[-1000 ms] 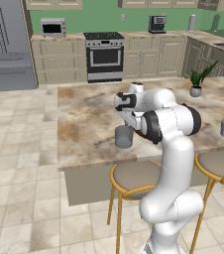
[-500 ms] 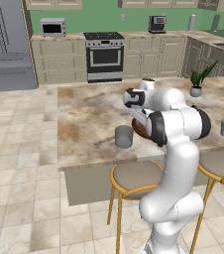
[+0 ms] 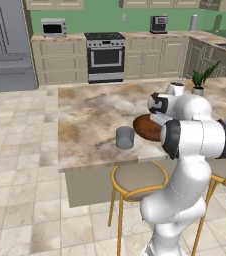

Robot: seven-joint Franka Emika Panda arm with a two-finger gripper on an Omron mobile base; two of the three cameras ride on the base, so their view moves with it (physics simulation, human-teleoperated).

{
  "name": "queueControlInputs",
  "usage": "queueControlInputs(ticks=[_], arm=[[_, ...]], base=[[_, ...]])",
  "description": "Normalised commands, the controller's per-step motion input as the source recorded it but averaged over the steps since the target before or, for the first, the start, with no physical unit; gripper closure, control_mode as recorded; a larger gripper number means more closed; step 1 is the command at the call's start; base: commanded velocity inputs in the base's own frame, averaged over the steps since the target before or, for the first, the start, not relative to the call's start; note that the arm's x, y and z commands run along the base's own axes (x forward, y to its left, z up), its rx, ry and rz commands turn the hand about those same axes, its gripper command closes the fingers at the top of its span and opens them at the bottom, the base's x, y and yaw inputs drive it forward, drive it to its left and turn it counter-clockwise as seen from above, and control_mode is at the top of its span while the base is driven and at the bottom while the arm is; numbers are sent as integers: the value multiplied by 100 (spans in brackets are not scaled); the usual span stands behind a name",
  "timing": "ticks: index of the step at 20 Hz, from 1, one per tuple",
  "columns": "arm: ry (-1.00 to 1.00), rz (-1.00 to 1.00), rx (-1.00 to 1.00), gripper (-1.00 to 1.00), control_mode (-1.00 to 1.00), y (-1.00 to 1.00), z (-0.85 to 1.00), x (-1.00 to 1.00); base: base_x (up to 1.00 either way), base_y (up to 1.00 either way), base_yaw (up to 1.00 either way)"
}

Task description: There are four ice cubes in the ice bowl. Place two ice cubes in each glass of water.

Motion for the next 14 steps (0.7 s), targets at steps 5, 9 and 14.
queueControlInputs(ticks=[5, 9, 14], arm=[[-8, 23, -12, -100, -100, -33, 24, -29], [-12, 23, 0, -100, -100, -8, 34, 25], [-7, 23, 0, -100, -100, -6, 26, 62]], base=[[0, 0, 0], [0, 0, 0], [0, 0, 0]])
